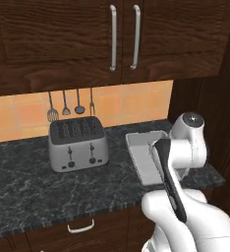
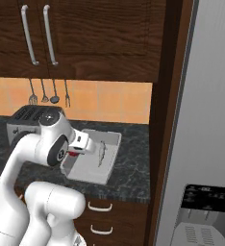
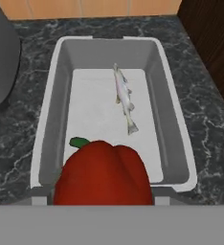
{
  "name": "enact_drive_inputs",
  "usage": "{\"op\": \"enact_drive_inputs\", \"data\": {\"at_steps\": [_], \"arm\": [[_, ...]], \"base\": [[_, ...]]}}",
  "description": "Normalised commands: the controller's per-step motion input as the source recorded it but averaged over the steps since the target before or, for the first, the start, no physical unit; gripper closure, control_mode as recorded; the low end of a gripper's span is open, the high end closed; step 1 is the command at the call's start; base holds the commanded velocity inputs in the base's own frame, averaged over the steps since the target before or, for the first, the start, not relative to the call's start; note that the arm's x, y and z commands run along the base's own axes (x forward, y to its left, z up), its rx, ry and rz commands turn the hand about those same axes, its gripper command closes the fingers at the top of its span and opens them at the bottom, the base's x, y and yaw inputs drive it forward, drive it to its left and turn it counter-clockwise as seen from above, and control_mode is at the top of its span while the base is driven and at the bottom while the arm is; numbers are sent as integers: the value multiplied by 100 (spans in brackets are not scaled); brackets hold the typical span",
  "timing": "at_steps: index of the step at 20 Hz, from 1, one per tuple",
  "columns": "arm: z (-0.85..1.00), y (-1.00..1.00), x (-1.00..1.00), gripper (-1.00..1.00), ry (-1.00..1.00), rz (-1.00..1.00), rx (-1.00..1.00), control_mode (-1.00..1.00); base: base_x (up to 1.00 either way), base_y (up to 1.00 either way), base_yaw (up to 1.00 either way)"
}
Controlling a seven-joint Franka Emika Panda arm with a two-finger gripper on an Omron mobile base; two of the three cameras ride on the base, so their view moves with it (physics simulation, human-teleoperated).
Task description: Place one bell pepper and one fish in each tupperware on the nearby counter, to pack two identical lunches.
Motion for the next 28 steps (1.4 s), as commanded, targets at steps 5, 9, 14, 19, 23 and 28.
{"op": "enact_drive_inputs", "data": {"at_steps": [5, 9, 14, 19, 23, 28], "arm": [[-57, 0, 67, 100, 7, -17, -3, -100], [-58, 1, 76, 100, 15, -1, 0, -100], [-51, 0, 70, 100, 18, 0, 0, -100], [-58, 0, 46, 100, 6, 0, 0, -100], [-43, -7, 23, 100, 0, 0, 0, -100], [-41, -11, 16, -100, 0, 0, 0, -100]], "base": [[0, 0, 0], [0, 0, 0], [0, 0, 0], [0, 0, 0], [0, 0, 0], [0, 0, 0]]}}
